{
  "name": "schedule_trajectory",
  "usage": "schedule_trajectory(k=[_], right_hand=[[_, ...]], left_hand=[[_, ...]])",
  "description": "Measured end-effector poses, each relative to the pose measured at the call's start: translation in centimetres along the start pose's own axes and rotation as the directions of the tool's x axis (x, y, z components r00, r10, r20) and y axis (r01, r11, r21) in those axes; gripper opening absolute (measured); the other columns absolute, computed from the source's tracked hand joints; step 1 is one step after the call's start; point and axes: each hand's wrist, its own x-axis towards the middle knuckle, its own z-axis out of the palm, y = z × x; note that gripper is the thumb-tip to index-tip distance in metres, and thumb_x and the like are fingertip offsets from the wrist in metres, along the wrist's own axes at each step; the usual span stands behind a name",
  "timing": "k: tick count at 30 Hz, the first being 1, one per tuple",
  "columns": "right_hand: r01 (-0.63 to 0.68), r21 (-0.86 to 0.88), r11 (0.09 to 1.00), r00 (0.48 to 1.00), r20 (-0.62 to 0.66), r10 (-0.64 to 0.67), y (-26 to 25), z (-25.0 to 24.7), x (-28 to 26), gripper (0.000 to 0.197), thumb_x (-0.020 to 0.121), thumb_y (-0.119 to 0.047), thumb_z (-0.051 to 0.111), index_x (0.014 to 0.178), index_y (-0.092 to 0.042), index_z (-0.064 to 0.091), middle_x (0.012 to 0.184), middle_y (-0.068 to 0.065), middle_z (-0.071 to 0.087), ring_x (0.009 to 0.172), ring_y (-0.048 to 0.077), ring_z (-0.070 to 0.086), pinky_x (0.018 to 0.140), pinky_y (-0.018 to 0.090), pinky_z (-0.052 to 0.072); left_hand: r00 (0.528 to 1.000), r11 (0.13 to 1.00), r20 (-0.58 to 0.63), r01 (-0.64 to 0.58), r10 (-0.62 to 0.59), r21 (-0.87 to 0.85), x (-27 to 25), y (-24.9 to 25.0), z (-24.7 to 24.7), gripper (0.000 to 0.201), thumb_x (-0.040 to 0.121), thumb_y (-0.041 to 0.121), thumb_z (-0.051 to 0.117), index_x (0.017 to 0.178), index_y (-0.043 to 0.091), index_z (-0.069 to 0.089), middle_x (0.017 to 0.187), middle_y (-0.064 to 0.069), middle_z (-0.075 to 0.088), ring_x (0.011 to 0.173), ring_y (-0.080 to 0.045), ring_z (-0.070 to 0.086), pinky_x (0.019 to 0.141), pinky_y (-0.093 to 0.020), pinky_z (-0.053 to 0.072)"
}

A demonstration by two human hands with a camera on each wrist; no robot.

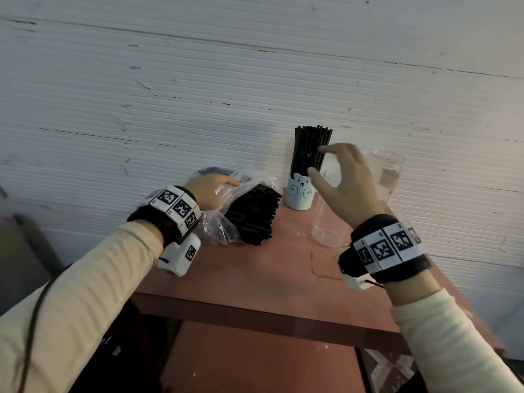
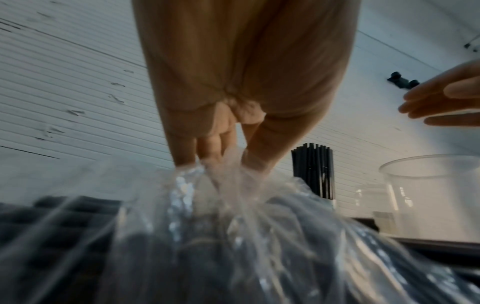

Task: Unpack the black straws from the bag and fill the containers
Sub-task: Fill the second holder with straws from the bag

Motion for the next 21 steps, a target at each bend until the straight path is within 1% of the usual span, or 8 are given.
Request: schedule_trajectory(k=[3,6,9,12,13,15,17,21], right_hand=[[0.026,0.068,0.997,0.969,0.243,-0.042,-1.3,3.1,0.9,0.021,0.092,-0.027,0.061,0.106,-0.013,0.068,0.105,-0.001,0.067,0.095,0.007,0.056,0.089,0.025,0.048],[0.000,0.084,0.996,0.876,0.481,-0.040,-2.6,6.4,1.7,0.022,0.094,-0.029,0.058,0.104,-0.014,0.070,0.103,-0.001,0.070,0.096,0.012,0.062,0.092,0.034,0.050],[0.038,0.039,0.999,0.785,0.617,-0.054,-3.7,8.8,2.7,0.030,0.097,-0.034,0.053,0.118,-0.017,0.066,0.116,0.000,0.067,0.108,0.016,0.059,0.093,0.025,0.043],[0.096,-0.075,0.992,0.719,0.695,-0.017,-4.3,10.9,3.9,0.040,0.099,-0.042,0.046,0.130,-0.020,0.058,0.130,0.002,0.061,0.119,0.021,0.054,0.099,0.030,0.040],[0.111,-0.122,0.986,0.704,0.710,0.009,-4.4,11.5,4.3,0.043,0.099,-0.044,0.043,0.134,-0.021,0.055,0.133,0.004,0.059,0.122,0.023,0.053,0.101,0.033,0.040],[0.120,-0.186,0.975,0.689,0.723,0.053,-4.1,12.8,4.9,0.048,0.100,-0.044,0.041,0.142,-0.021,0.045,0.141,0.008,0.051,0.127,0.027,0.048,0.103,0.036,0.037],[0.116,-0.200,0.973,0.689,0.722,0.066,-3.6,13.7,5.3,0.048,0.100,-0.041,0.043,0.145,-0.026,0.039,0.142,0.012,0.046,0.127,0.031,0.046,0.104,0.039,0.037],[0.144,-0.174,0.974,0.672,0.740,0.033,-3.1,14.9,5.3,0.046,0.099,-0.034,0.047,0.144,-0.036,0.040,0.141,0.015,0.043,0.125,0.036,0.046,0.107,0.043,0.035]], left_hand=[[0.996,0.997,-0.069,-0.059,0.055,-0.055,0.4,-1.0,-0.6,0.067,0.080,-0.008,0.053,0.132,0.035,0.055,0.150,0.004,0.042,0.130,-0.019,0.047,0.087,-0.020,0.040],[0.977,0.976,-0.203,-0.104,0.064,-0.192,0.6,-1.3,-1.3,0.056,0.086,-0.001,0.058,0.115,0.046,0.062,0.138,0.003,0.056,0.120,-0.021,0.058,0.090,-0.032,0.051],[0.954,0.958,-0.284,-0.163,0.092,-0.237,0.5,-1.0,-1.8,0.051,0.088,0.009,0.062,0.100,0.059,0.061,0.133,0.005,0.061,0.098,-0.027,0.068,0.081,-0.046,0.057],[0.942,0.954,-0.330,-0.152,0.061,-0.257,0.5,-0.7,-2.3,0.064,0.081,-0.010,0.049,0.105,0.047,0.066,0.132,0.006,0.060,0.084,-0.037,0.067,0.056,-0.035,0.056],[0.937,0.953,-0.345,-0.146,0.047,-0.267,0.5,-0.5,-2.4,0.063,0.080,-0.012,0.047,0.107,0.041,0.067,0.134,0.004,0.059,0.085,-0.036,0.067,0.056,-0.034,0.055],[0.925,0.946,-0.379,-0.140,0.020,-0.293,0.6,-0.3,-2.4,0.056,0.082,-0.012,0.049,0.107,0.034,0.068,0.134,0.004,0.059,0.088,-0.024,0.066,0.075,-0.040,0.058],[0.914,0.935,-0.406,-0.140,-0.005,-0.326,0.6,-0.3,-2.3,0.049,0.083,-0.011,0.052,0.104,0.029,0.069,0.130,0.004,0.062,0.074,-0.011,0.062,0.084,-0.039,0.056],[0.901,0.918,-0.431,-0.125,-0.055,-0.377,0.6,-0.1,-2.3,0.043,0.083,-0.008,0.057,0.102,0.029,0.069,0.121,0.007,0.063,0.092,-0.023,0.067,0.072,-0.034,0.056]])
